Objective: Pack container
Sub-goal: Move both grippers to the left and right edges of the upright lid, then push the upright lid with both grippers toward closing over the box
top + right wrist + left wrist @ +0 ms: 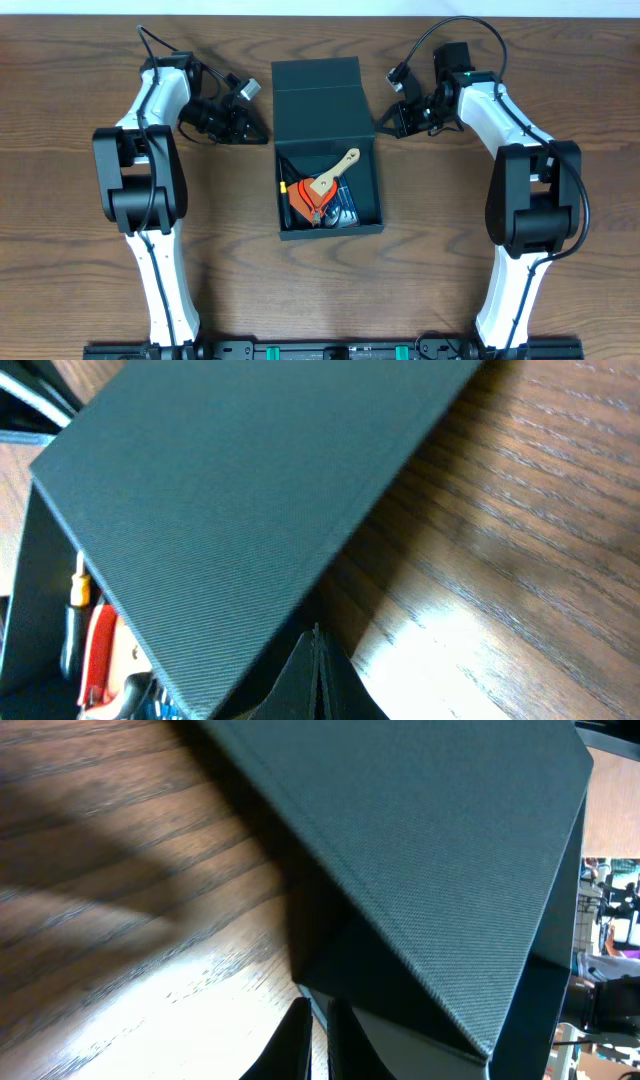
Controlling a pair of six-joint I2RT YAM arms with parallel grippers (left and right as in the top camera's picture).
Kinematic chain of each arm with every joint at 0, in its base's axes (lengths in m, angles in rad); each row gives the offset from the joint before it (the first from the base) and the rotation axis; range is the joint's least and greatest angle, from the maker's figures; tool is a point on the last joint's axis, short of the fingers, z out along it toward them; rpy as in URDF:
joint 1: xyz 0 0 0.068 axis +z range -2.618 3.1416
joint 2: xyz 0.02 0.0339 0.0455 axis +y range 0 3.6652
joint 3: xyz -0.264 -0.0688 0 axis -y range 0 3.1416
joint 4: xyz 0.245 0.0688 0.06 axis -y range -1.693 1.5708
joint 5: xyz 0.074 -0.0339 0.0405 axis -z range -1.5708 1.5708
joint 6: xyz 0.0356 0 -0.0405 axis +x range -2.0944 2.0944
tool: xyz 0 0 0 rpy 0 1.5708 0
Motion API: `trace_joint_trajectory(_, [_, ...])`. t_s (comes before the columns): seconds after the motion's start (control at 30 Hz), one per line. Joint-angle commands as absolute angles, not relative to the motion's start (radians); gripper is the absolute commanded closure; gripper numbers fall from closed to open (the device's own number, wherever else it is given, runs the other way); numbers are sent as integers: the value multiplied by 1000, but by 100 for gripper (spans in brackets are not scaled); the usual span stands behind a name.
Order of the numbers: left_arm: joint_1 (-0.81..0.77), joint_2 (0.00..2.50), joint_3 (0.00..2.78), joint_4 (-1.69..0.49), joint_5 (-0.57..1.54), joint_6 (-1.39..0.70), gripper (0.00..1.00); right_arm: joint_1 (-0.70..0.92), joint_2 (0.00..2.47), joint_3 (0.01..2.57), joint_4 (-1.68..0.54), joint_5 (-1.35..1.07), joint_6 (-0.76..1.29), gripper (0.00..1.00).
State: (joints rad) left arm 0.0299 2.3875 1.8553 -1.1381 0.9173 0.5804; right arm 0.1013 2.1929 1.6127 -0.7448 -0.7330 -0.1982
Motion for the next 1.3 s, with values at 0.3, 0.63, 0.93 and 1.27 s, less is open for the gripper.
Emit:
trace_joint_trajectory(0.3, [14,2407,1850,-1097,933,555,94,125,2305,1609,-735,-748,-166,99])
trace_joint_trajectory(0.63, [14,2407,1850,-1069,1024,554,94,133,2306,1658,-702,-798,-161,99])
trace_joint_trajectory(0.93, [14,2407,1850,-1066,1064,551,94,148,2306,1762,-757,-798,-174,99])
trace_joint_trajectory(1.27, [14,2407,1850,-1060,1130,551,94,174,2306,1838,-815,-798,-200,99])
